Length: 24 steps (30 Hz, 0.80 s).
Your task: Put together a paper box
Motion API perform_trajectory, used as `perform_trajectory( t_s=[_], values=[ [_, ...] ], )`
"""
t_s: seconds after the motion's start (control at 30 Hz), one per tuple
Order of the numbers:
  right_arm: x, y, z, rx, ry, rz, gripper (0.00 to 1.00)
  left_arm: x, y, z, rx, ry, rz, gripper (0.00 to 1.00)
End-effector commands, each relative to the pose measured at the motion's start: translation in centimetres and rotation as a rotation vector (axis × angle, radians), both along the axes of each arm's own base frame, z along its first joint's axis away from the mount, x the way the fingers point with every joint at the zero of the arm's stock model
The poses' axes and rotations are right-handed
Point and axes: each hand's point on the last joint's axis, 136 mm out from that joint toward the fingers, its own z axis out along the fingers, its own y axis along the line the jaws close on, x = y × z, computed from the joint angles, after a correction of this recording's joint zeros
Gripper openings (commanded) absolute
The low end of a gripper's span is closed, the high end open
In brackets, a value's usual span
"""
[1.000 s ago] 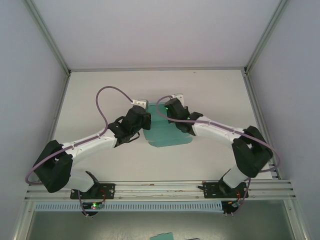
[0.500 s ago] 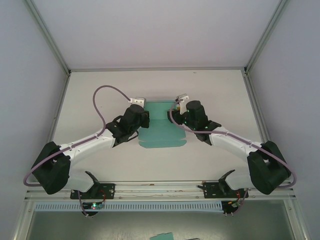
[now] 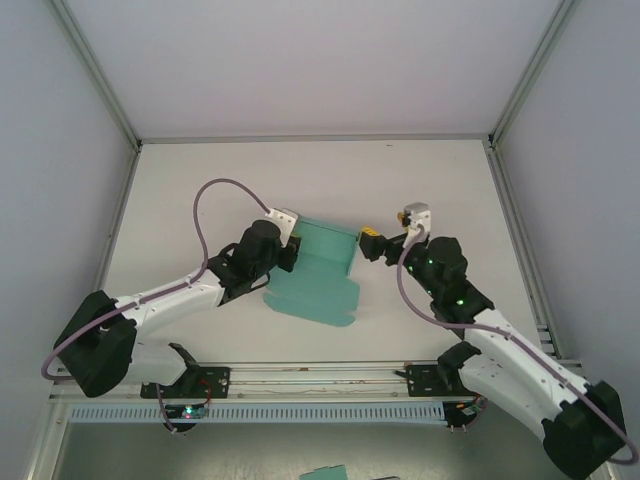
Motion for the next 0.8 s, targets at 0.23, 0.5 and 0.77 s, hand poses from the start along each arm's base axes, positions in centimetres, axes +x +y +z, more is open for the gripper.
perform_trajectory(
  t_s=[0.23,0.5,0.77],
  values=[
    [-0.1,-1.2,-4.8,-0.154,0.32,-0.005,0.99,-4.9,-5.9,1.4,0.071,0.081,-0.587,0.0],
    [-0.5,-4.0,-6.9,-0.226,0.38,-0.118,0.99,-3.5,-2.8,-5.8,0.558,0.359,-0.548,0.0],
    [-1.2,-6.1,-8.0,-0.19,0.397,-0.186,0.99,0.5,-1.4,-10.7,0.893,0.38,-0.322,0.0]
  ],
)
